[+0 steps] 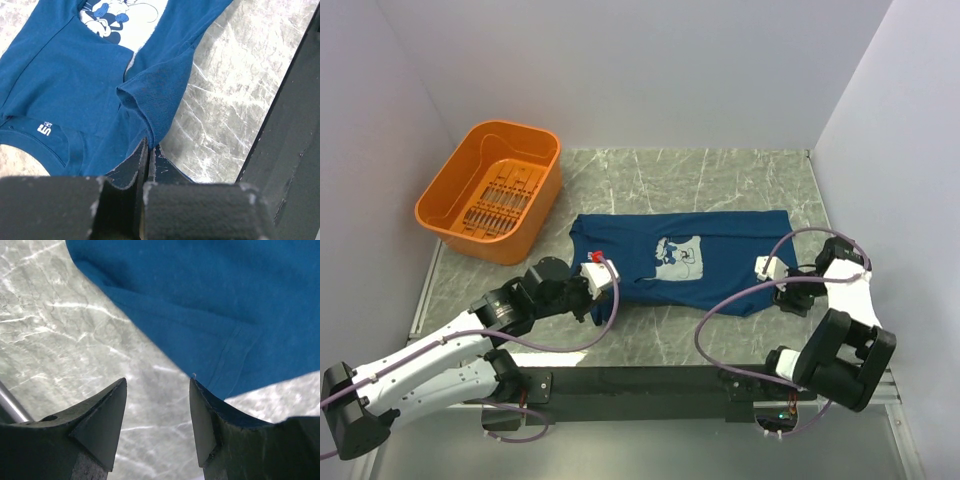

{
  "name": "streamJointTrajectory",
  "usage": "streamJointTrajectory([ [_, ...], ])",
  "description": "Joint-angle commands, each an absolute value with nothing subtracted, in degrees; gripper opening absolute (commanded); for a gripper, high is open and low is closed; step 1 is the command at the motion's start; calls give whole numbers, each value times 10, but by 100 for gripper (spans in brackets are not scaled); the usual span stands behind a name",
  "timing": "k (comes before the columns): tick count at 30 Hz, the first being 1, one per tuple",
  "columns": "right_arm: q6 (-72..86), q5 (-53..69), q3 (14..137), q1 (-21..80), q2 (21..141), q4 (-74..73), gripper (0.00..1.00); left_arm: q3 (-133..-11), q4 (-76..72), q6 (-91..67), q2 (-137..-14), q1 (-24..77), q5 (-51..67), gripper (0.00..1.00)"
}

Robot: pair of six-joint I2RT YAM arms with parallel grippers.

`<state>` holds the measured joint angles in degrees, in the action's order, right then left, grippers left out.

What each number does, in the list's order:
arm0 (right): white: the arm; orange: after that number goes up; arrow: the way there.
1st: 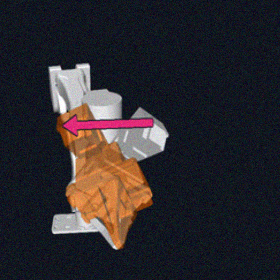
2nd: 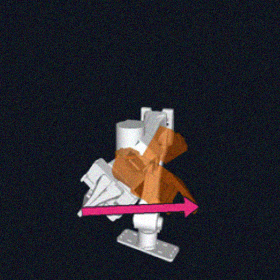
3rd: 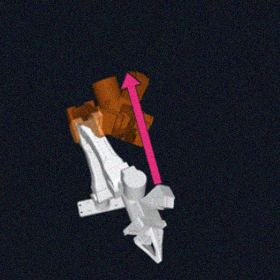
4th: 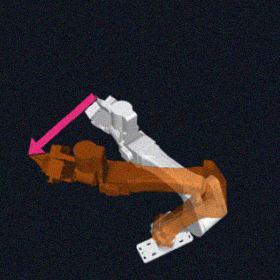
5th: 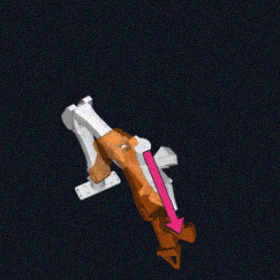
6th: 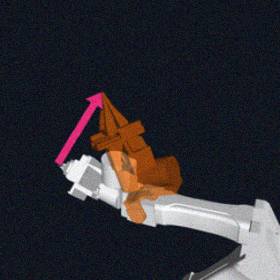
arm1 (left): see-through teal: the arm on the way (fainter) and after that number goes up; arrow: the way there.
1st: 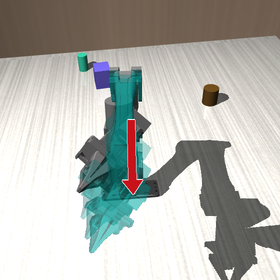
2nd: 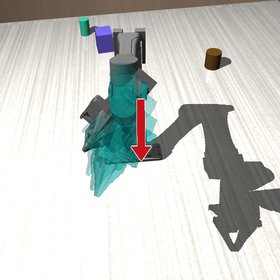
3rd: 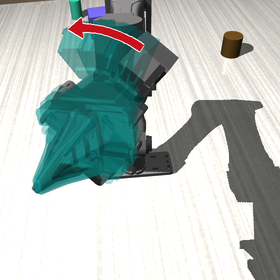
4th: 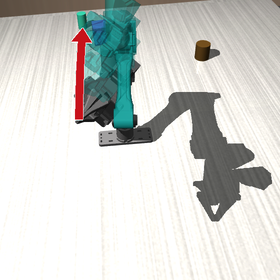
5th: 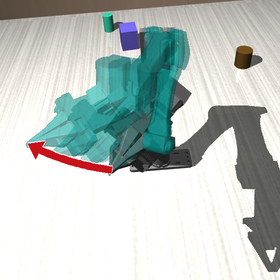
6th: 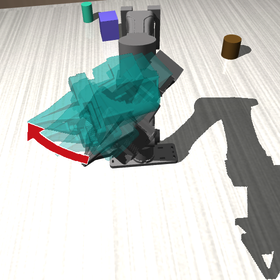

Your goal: Fold and stack the t-shirts

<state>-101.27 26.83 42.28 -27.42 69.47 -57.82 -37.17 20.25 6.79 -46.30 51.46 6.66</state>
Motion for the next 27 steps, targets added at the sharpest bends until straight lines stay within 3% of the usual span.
streamJointTrajectory([
  [1,-1064,314,456,-267,712,-592,60,-362,170,77,-448,508,93,0],
  [16,-1005,288,579,-180,903,-533,56,-352,151,79,-471,489,142,1],
  [27,-1000,234,581,-164,947,-519,53,-346,145,78,-464,487,147,1],
])
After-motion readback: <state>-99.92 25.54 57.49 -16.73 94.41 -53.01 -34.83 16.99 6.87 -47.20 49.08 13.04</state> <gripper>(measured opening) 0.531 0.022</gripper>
